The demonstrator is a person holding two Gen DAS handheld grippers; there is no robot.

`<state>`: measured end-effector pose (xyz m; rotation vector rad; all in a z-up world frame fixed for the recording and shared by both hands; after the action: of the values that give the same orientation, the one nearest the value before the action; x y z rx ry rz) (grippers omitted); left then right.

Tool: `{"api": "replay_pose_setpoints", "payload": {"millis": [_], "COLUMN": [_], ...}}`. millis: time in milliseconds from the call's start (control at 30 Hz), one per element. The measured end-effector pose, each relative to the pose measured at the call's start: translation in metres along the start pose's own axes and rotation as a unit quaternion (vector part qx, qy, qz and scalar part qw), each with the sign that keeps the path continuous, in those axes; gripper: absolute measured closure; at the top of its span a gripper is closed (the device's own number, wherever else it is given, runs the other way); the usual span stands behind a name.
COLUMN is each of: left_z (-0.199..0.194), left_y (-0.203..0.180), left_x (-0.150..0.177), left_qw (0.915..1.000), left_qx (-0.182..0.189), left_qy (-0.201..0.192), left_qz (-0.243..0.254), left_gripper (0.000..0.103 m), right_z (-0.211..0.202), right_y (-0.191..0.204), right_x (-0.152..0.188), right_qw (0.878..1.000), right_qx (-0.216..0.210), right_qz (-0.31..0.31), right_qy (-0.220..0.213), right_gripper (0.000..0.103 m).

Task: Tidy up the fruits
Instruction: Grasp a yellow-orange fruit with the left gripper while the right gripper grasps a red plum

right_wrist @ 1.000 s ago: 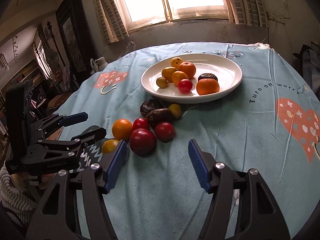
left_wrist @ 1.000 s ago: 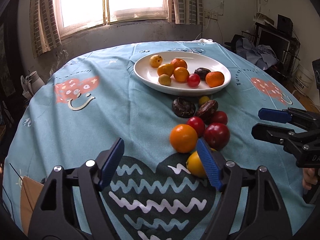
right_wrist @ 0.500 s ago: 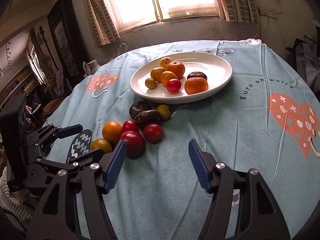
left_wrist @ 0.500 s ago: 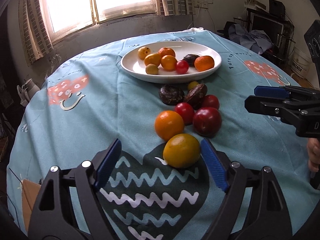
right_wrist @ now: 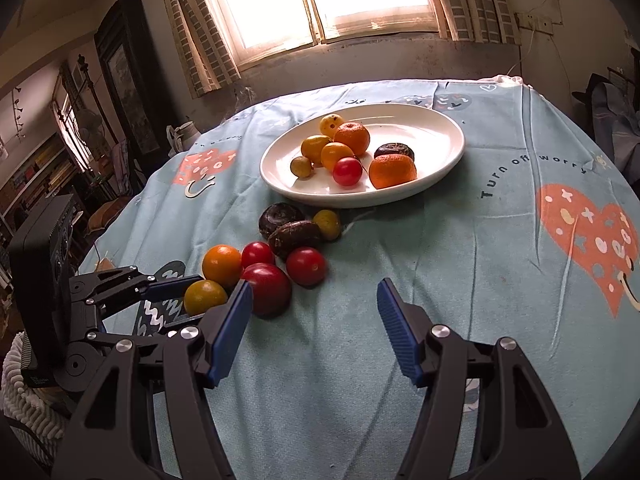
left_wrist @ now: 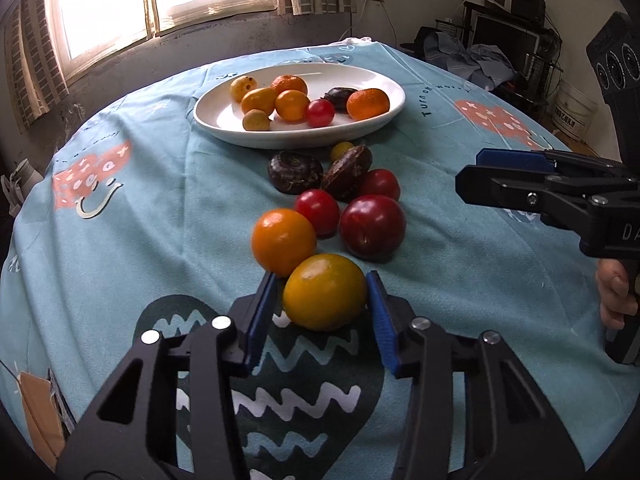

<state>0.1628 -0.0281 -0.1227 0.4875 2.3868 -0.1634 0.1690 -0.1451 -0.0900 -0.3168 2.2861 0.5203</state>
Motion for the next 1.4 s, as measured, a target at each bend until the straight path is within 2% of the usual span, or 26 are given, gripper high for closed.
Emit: {"api": "replay_pose_setpoints", "payload": {"millis": [167, 267, 400, 500, 667, 900, 1100, 1200, 1400], "left_z": [0.005, -0.007, -0.027, -0.026, -0.027, -0.026, -0.024, -0.022, -0.011], "left_y": [0.001, 0.014, 0.045, 0.06, 0.061, 0.057, 0.057, 0.055, 0.065], "left_x": [0.0, -0.001, -0.003, -0.002, -0.002, 0.0, 0.001, 0.008, 0.017], "left_qw": [1.0, 0.9994, 0.9957, 0.9933, 0.9931, 0.9939, 0.9941, 0.9948, 0.9928], "left_qx": [0.004, -0.025, -0.049, -0.05, -0.047, -0.044, -0.044, -0.051, -0.048], "left_qy": [0.005, -0.009, -0.039, -0.032, -0.033, -0.03, -0.032, -0.019, 0.009], "left_qz": [-0.007, -0.021, -0.069, -0.099, -0.102, -0.097, -0.094, -0.086, -0.109], "left_gripper": [0.06, 0.06, 0.06, 0.061, 0.061, 0.065, 0.065, 0.058, 0.058], "right_z": [0.002, 0.005, 0.018, 0.034, 0.059, 0.072, 0.053, 0.046, 0.041], "right_y": [0.001, 0.004, 0.02, 0.039, 0.048, 0.041, 0.038, 0.032, 0.03], "right_x": [0.002, 0.004, 0.012, 0.017, 0.019, 0.012, 0.013, 0.014, 0.01], "right_qw": [1.0, 1.0, 0.999, 0.997, 0.995, 0.996, 0.997, 0.997, 0.998], "right_qx": [-0.001, -0.002, -0.009, -0.02, -0.009, -0.029, -0.041, -0.037, -0.041], "right_qz": [-0.001, -0.006, -0.031, -0.05, -0.051, -0.013, -0.008, -0.004, 0.002], "right_qy": [0.002, 0.006, 0.029, 0.053, 0.082, 0.084, 0.07, 0.066, 0.056], "right_gripper": [0.038, 0.038, 0.039, 0.048, 0.055, 0.063, 0.064, 0.064, 0.064]}}
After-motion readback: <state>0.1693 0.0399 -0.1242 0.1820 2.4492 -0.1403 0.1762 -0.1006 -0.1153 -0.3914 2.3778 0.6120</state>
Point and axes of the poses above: each gripper's, at about its wrist camera, not at the fingertips, and z roughly the way its jaws point, y to its left, x to its underside, the point moved 9 cm from there along z, roughly the way its jaws point, and after that the axes turned 1 degree about -z, right-handed, at the moved point
